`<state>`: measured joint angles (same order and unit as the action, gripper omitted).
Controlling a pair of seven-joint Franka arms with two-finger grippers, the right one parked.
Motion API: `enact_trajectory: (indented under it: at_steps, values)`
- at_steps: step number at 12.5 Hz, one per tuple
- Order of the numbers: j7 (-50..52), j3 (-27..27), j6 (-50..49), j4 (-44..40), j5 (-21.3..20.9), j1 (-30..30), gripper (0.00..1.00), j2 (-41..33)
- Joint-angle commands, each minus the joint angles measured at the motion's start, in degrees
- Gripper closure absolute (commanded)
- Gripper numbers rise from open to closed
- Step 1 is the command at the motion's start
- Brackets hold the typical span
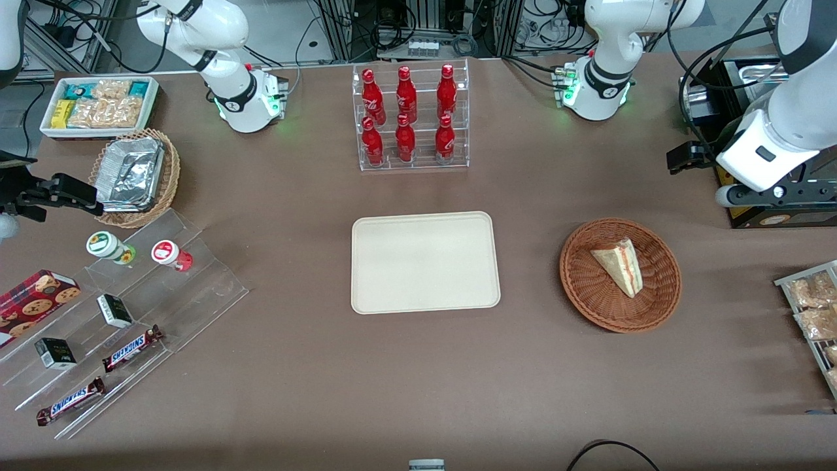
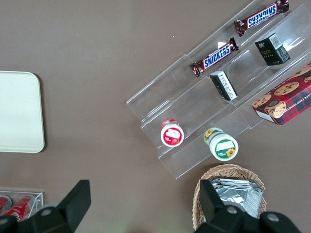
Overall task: Place sandwich from basket to tray
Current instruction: 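Move the left gripper down over the wrapped sandwich in the wicker basket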
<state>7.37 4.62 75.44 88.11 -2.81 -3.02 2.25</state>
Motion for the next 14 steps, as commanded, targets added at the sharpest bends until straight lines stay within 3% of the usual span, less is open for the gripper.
enact_trajectory:
  at_steps: [1,4,9,14]
  values:
    - [-0.69,-0.84,-0.91,-0.57,1.13,-0.58,0.00,-0.49]
    - [-0.78,-0.93,1.97,0.83,1.40,-0.40,0.00,0.82]
    - [-0.69,-0.84,15.77,9.44,0.97,-0.49,0.00,3.02]
    - [0.19,-1.02,24.30,11.91,-0.71,-0.32,0.00,9.26]
